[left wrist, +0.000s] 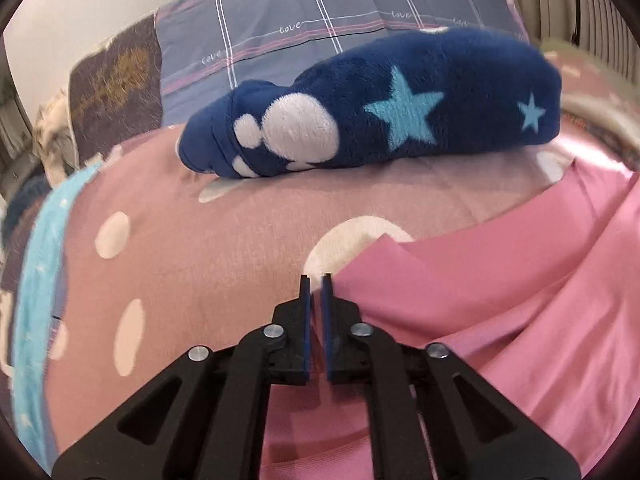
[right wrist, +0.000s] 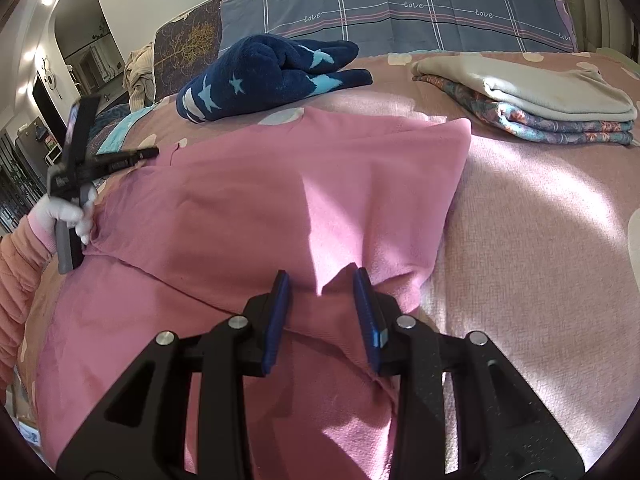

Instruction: Fold small clothes

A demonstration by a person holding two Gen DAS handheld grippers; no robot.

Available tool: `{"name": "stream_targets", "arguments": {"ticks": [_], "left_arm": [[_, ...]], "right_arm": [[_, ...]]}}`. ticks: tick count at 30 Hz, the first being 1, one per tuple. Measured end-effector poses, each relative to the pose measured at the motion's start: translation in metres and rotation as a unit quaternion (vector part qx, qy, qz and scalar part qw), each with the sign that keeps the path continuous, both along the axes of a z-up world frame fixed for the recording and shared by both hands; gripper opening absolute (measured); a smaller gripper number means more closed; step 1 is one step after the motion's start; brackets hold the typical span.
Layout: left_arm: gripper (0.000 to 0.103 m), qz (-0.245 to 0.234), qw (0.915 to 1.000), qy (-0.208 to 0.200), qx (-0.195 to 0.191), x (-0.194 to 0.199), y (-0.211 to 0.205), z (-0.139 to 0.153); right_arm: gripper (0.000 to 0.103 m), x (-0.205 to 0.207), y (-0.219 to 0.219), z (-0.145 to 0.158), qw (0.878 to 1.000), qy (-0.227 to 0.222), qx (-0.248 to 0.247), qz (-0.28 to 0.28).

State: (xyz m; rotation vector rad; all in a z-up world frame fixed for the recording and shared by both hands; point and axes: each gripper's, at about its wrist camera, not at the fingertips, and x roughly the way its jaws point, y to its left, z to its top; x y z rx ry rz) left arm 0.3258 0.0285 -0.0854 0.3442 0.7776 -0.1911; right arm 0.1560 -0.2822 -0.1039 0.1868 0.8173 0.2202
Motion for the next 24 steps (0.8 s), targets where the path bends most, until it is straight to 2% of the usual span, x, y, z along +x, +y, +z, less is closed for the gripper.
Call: {"name": "stream_targets", "arguments": {"ticks": [2,4,7,9,10,12,13,14,15,17,18,20,22,24], "left_arm": [[0.025,-0.003,0.9998,-0.014,-0.013,-0.006,0.002,0.011],[0.028,-0.009,0.9989,-0.033,-0.032,-0.017,0.005,0.03],[0.041,-0.032,0.9956,-0.053,-0.07,-0.043,0.01,0.056],[0.041,-0.056,0.9929,-0.038,-0.098,-0.059,0.012,0.059],[0.041,-0.072,0.9922,-0.015,-0.101,-0.069,0.011,0.051],[0.041,-0.079,0.9949,0.033,-0.053,-0.076,0.002,0.022],[0.044,-0.07,0.9956,0.062,0.009,-0.077,-0.004,-0.006],[0.045,-0.076,0.9968,0.016,0.017,-0.089,-0.004,-0.01],[0.045,-0.072,0.9971,0.016,0.02,-0.093,-0.004,-0.007],[0.044,-0.04,0.9988,0.025,-0.008,-0.1,0.004,0.006],[0.044,-0.033,0.9982,0.022,-0.044,-0.112,0.011,0.018],[0.046,-0.036,0.9964,-0.001,-0.077,-0.138,0.021,0.034],[0.053,-0.037,0.9948,-0.01,-0.094,-0.172,0.033,0.041],[0.057,-0.038,0.9949,-0.001,-0.093,-0.203,0.046,0.036]], "right_arm": [[0.034,0.0,-0.001,0.0,1.0,0.0,0.002,0.0],[0.034,0.0,-0.001,0.0,1.0,0.001,0.002,0.0],[0.034,0.001,-0.001,0.0,1.0,0.0,0.003,0.0],[0.034,0.001,-0.001,0.0,1.0,0.0,0.005,0.001],[0.034,0.001,-0.002,0.0,1.0,0.0,0.006,0.001],[0.034,0.0,-0.001,0.0,1.0,0.0,0.003,0.0],[0.034,0.001,0.0,0.0,1.0,0.0,0.001,0.0],[0.034,0.0,0.001,0.0,1.0,0.0,-0.003,0.0],[0.034,0.001,0.002,0.0,1.0,0.001,-0.007,0.0],[0.034,0.001,0.002,0.0,1.0,0.0,-0.01,0.0],[0.034,0.001,0.002,0.0,1.0,0.0,-0.009,0.0],[0.034,0.001,0.002,0.0,1.0,0.0,-0.011,0.0],[0.034,0.001,0.004,0.001,1.0,-0.001,-0.018,-0.001],[0.034,0.0,0.004,0.001,1.0,-0.002,-0.022,-0.002]]}}
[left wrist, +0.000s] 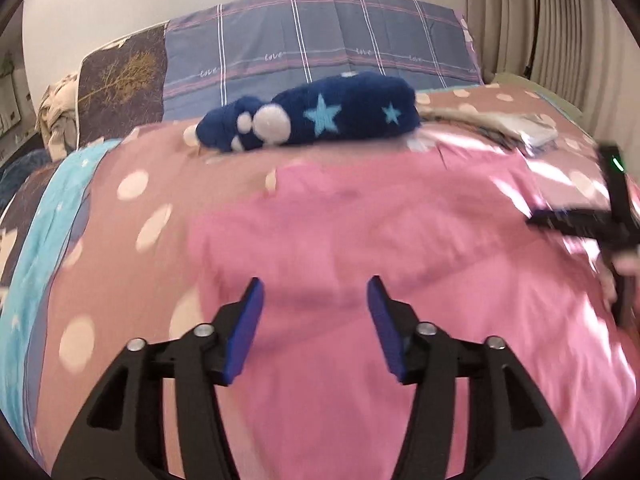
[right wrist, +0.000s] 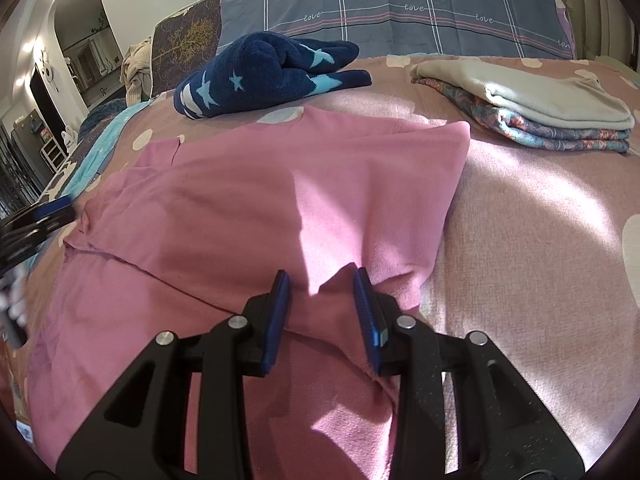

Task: Fold small clothes
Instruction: 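Grasp the shirt side edge with the left tool and lift it toward the middle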

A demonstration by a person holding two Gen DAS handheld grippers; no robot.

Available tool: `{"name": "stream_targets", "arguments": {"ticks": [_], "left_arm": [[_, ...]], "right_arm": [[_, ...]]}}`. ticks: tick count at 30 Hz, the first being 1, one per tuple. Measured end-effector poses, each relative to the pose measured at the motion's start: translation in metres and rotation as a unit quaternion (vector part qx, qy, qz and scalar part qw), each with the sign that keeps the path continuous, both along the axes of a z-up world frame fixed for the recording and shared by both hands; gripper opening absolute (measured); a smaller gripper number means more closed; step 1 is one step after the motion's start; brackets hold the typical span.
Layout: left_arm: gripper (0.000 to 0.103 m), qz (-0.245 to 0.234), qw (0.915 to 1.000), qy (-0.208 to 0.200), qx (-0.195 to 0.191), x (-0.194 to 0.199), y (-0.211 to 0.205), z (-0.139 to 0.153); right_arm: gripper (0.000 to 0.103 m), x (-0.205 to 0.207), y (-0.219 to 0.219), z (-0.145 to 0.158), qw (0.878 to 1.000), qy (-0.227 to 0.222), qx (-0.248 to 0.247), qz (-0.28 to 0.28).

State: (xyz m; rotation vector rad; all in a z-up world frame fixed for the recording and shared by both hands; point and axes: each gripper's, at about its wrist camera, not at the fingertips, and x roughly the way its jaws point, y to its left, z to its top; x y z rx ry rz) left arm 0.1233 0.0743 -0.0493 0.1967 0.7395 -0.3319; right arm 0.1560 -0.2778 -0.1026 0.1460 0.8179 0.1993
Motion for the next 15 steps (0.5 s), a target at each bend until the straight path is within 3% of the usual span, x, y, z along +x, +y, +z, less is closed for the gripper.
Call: {"name": "stream_targets", "arguments": {"ticks": [3,7,15], "left_arm": [[0.058,0.006,0.9995,0.029,0.01,-0.038,0.021,-0.018],[0.058,-0.018,0.9931,0.102,-0.055,-0.073,0.048,-0.045],[0.058,-0.068,0.9843,0.114,-0.117,-0.137,0.056,-0.052]], "right_arm": [[0.034,-0.005,-0.003,0.004,1.0,-0.001,-0.003,-0.011],[0.038,-0.041,-0.017,0.013,0.999,0.003,0.028,-0.017],[0.043,-0.179,-0.053,-0.005,0.985,0.051,0.16,0.037]]}}
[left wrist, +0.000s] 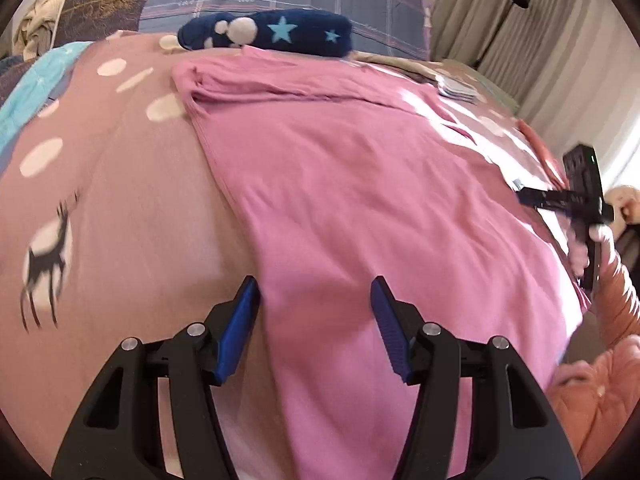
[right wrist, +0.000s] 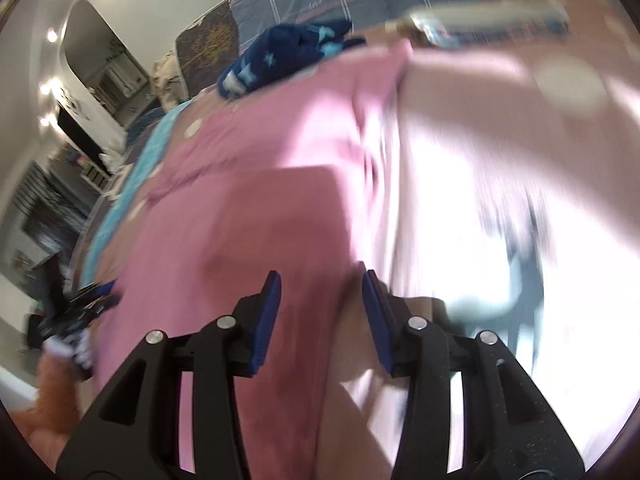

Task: Fold small clothes
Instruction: 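Grasp the shirt side edge with the left tool and lift it toward the middle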

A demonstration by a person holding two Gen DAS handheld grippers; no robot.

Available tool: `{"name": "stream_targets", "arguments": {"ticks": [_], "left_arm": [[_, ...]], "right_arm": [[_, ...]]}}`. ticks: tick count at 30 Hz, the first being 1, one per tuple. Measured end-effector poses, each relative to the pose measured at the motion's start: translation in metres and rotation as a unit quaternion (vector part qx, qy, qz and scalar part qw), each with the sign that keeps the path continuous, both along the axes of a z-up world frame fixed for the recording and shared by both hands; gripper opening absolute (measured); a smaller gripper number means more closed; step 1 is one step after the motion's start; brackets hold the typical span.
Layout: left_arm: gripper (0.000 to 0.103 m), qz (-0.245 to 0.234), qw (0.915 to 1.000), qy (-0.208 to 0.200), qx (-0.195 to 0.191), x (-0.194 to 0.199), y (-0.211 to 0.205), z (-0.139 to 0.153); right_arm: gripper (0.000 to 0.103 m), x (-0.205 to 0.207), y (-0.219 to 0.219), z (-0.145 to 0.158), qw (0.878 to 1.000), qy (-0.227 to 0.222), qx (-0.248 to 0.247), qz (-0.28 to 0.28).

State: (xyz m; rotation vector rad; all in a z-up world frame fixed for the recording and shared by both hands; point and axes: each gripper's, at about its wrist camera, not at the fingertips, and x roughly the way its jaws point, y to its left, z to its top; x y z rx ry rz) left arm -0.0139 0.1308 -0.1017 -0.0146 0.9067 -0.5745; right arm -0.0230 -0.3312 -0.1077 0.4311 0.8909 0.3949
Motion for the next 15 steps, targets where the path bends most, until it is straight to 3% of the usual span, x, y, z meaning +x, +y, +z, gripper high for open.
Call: {"name": "stream_targets", "arguments": {"ticks": [5,11,15], "left_arm": [[0.058,-0.016,0.9995,0.001,-0.028,-0.038,0.006,-0.002],[0.058,-0.03,0.9961,0.018,-0.081,-0.076,0.021,-0.007],[0.058,-0.046,0.9952,0.014,-0.085,-0.103,0.023,-0.009]], "right_arm": [[0.043,-0.086,-0.012,-0.006,0.997,-0.009,0.075,0.023],[0.045,-0.132,0.003,-0.007,0.997,-0.007,0.06,0.054],[0.045,-0.144,0.006,-0.008,0.996,0.012,0.066,0.066]]}}
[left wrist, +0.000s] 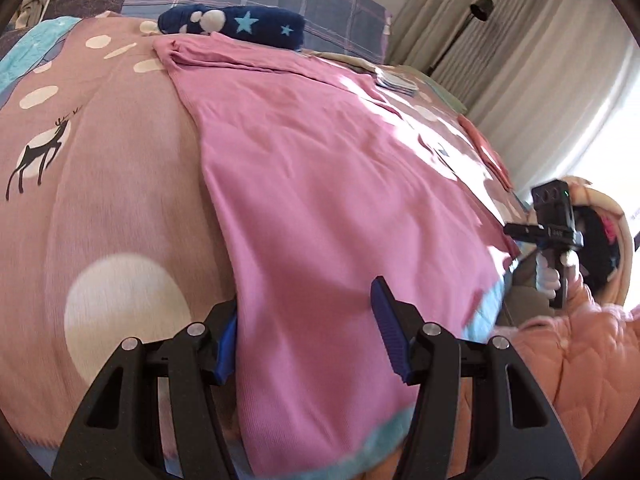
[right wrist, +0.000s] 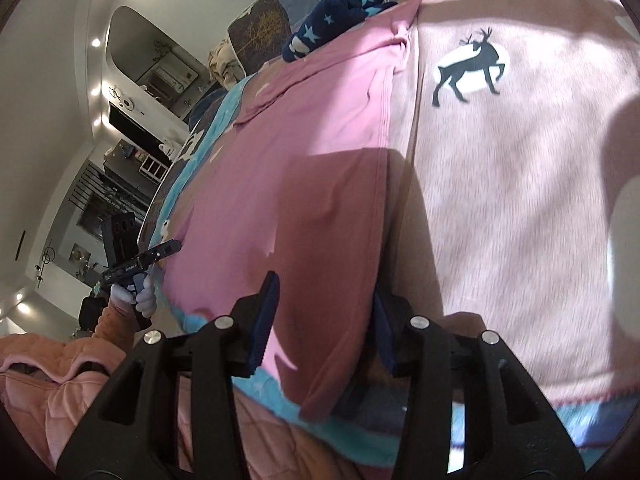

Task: Fold small clothes
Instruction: 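Grasp the shirt side edge with the left tool and lift it toward the middle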

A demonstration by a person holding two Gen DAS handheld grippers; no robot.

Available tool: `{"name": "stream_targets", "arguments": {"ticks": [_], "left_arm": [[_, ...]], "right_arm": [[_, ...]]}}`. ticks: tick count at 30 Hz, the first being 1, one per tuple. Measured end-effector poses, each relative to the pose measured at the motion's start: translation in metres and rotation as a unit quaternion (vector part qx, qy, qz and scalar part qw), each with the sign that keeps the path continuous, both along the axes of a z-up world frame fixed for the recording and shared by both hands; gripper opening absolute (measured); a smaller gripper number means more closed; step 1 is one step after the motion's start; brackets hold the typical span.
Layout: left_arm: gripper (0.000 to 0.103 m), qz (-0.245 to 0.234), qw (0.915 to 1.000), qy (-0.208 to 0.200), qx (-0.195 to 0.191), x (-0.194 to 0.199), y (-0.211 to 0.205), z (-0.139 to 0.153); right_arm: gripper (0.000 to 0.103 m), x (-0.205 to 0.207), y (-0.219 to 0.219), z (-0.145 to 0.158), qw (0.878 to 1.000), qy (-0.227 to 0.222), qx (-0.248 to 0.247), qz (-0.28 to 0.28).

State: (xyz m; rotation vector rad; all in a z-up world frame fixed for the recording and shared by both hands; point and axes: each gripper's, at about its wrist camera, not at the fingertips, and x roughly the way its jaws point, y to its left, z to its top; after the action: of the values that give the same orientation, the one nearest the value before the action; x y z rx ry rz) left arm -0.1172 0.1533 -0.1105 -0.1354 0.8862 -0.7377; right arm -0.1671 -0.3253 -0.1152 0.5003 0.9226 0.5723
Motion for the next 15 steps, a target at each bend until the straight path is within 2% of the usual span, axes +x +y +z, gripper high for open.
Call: {"name": "stream_targets", "arguments": {"ticks": [1,3,4,5,6,8,9,11,13,15], "left_arm": [[0.058,0.003,1.0,-0.002,0.0,-0.002,0.0,0.0],[0.042,0.022,0.9997,0.004,-0.006,0.001,0.002,-0.001],[0.02,0.047,0.9987,0.017,-0.005,0.007,0.004,-0.001],[0.006,0.057,0.998,0.027,-0.01,0.009,0.006,-0.001],[0.004,0.069,0.9969,0.035,-0.015,0.01,0.008,-0.001],[0.004,0.083,0.9962,0.026,-0.003,0.006,0.005,0.007],[0.004,0.088,0.9961,0.01,-0.003,0.001,0.001,0.018],[0.003,0.089,0.9952,-0.017,-0.037,-0.005,0.002,0.038],[0.002,0.09,0.9907,-0.059,-0.083,-0.011,0.003,0.071],[0.002,0.09,0.9844,-0.097,-0.116,-0.018,0.005,0.1]], "right_arm": [[0.045,0.002,0.0,0.0,1.0,0.001,0.002,0.003],[0.044,0.01,0.002,-0.002,1.0,0.007,0.015,-0.001],[0.036,0.015,0.003,-0.003,1.0,0.012,0.026,-0.004],[0.016,0.021,0.004,-0.004,0.999,0.021,0.032,-0.003],[0.006,0.027,0.006,-0.005,0.999,0.029,0.034,-0.007],[0.003,0.028,0.002,-0.005,0.997,0.037,0.064,-0.016],[0.003,0.026,-0.005,-0.003,0.994,0.03,0.102,-0.021],[0.003,0.017,-0.021,0.012,0.984,-0.012,0.177,-0.03],[0.003,0.012,-0.034,0.031,0.974,-0.054,0.218,-0.037],[0.002,0.005,-0.041,0.058,0.967,-0.1,0.231,-0.044]]}}
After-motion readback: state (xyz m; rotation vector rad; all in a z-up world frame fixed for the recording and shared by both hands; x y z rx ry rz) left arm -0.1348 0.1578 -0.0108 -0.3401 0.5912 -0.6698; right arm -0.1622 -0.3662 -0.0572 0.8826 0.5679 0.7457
